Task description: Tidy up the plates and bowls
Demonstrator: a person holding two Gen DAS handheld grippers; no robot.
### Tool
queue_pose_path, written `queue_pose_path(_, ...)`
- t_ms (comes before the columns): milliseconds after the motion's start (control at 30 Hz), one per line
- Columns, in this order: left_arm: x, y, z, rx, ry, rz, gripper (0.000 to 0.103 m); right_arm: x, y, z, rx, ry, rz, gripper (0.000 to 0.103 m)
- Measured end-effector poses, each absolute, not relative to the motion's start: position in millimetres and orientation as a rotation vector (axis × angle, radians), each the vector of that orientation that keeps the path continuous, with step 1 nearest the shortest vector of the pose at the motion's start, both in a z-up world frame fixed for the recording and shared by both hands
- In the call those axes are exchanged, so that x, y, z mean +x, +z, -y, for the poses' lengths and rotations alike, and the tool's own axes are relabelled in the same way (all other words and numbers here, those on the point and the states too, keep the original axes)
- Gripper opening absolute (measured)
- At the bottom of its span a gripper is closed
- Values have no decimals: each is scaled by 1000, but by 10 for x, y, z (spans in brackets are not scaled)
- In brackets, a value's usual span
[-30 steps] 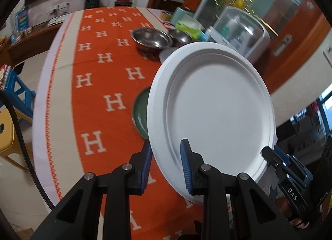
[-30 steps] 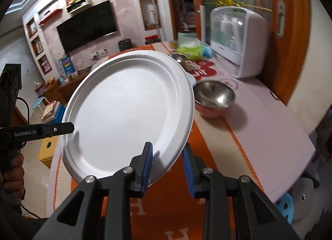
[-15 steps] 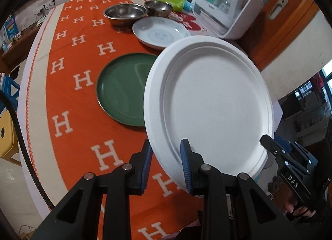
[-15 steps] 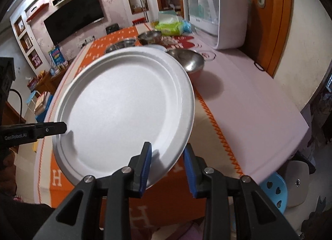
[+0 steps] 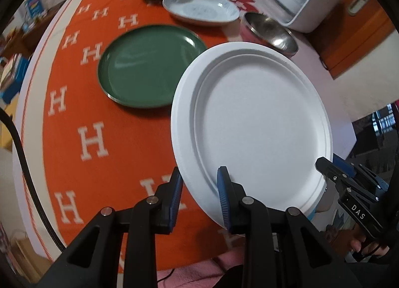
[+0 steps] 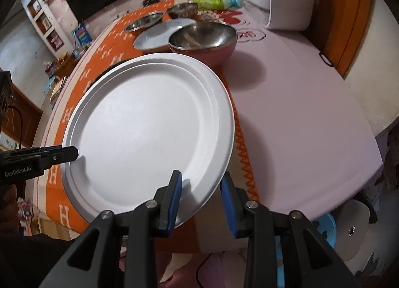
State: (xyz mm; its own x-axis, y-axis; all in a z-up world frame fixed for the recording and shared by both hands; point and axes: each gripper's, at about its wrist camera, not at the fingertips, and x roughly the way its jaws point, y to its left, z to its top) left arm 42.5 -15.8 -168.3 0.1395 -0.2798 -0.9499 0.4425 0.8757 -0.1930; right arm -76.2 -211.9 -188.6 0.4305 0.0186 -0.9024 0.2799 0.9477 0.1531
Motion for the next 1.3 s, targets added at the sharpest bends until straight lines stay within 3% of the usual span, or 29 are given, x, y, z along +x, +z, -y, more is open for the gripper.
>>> queue_pose_path(600, 185, -2134, 293, 94, -301, -1425, 28, -593, -2297, 2287, 167, 44, -1300, 39)
queue_pose_path(800, 154, -2137, 357, 189, -266, -1402, 41, -583, -2341, 2252, 183, 73, -1321, 49)
queue_pose_path(867, 151, -2108, 368, 213, -274, -1396, 49, -585, -2358, 2237, 193, 65, -1331, 52)
queue_pose_path(1067, 169, -1966, 301, 242, -351, -1351, 56, -591, -2311, 2230, 236, -10, -1329, 60)
queue_pose_path(1300, 248, -1715, 135, 261, -474, -1302, 63, -584, -2208, 2212, 271, -127, -1311, 60)
